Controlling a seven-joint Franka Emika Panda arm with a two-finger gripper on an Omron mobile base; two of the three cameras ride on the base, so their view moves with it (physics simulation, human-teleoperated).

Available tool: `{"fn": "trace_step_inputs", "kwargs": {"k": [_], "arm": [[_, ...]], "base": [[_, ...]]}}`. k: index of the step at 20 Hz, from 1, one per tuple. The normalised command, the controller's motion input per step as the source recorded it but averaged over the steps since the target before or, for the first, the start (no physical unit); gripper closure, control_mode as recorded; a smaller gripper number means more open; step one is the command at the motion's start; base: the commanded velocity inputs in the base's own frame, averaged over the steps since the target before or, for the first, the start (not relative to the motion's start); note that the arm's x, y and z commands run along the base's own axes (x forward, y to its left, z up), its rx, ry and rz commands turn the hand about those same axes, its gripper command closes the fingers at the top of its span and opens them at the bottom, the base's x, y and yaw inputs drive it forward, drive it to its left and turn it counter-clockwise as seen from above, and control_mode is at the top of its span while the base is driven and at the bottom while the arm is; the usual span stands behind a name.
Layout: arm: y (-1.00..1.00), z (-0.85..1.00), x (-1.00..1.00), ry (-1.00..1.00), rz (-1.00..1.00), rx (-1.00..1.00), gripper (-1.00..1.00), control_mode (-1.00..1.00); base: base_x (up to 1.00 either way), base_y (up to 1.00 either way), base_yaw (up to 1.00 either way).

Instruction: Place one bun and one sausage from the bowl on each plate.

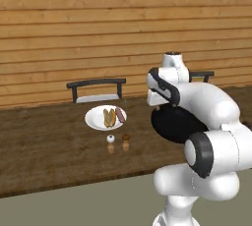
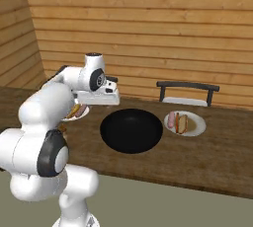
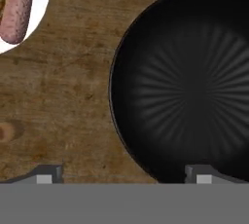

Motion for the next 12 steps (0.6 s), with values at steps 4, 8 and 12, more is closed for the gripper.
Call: {"fn": "trace_step_inputs", "kwargs": {"k": [4,8,12], "arm": [[-0.19,0.82,-1.0,-0.09,-0.07,0.0,-1.0,-1.0],[-0.14,0.92,-1.0,-0.04,-0.09,0.0,-1.0,-1.0],[-0.07,0.83,-1.0,-0.04,-0.08,0.0,-1.0,-1.0]], "base": [[0.0,0.0,0.0],[0.0,0.0,0.0],[0.0,0.0,0.0]]}}
